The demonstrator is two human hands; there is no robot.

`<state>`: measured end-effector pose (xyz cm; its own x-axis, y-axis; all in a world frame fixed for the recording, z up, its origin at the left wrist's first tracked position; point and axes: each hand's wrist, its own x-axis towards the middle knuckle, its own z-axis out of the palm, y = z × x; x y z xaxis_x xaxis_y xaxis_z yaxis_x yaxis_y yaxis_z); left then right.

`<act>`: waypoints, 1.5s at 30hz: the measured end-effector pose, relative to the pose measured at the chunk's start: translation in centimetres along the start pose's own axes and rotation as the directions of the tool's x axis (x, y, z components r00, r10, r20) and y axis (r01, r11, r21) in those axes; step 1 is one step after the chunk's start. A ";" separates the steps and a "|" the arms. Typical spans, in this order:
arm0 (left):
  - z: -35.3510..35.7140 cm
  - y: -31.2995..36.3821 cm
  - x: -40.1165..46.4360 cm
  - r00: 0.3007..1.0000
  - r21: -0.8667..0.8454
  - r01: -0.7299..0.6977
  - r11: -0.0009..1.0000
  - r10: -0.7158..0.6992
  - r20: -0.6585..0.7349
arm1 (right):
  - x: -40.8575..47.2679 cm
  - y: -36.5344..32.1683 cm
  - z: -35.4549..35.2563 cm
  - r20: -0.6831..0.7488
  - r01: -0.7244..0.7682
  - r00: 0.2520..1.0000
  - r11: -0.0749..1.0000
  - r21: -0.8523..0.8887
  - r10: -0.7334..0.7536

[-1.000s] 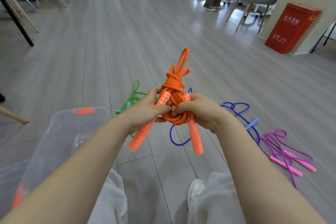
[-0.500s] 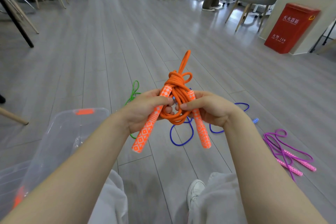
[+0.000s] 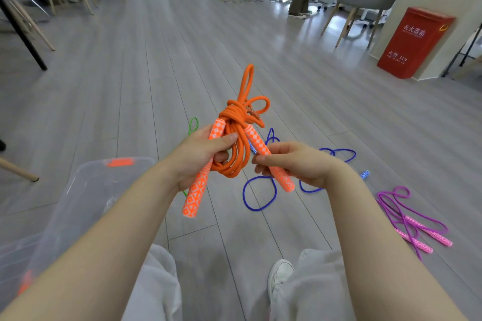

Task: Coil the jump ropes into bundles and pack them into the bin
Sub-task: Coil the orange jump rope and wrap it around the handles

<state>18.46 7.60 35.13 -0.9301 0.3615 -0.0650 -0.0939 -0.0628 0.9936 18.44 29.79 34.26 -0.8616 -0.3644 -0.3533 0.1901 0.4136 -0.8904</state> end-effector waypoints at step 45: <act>0.4 -1.5 1.3 0.890 0.229 -0.062 0.971 0.158 -0.427 | 2.0 -1.2 6.2 -0.525 0.173 0.824 0.977 -0.127 -0.214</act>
<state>17.51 8.52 33.56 -0.9946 -0.0851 0.0594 0.0481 0.1296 0.9904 19.37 23.38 32.86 -0.9975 0.0493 0.0504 -0.0231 0.4473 -0.8941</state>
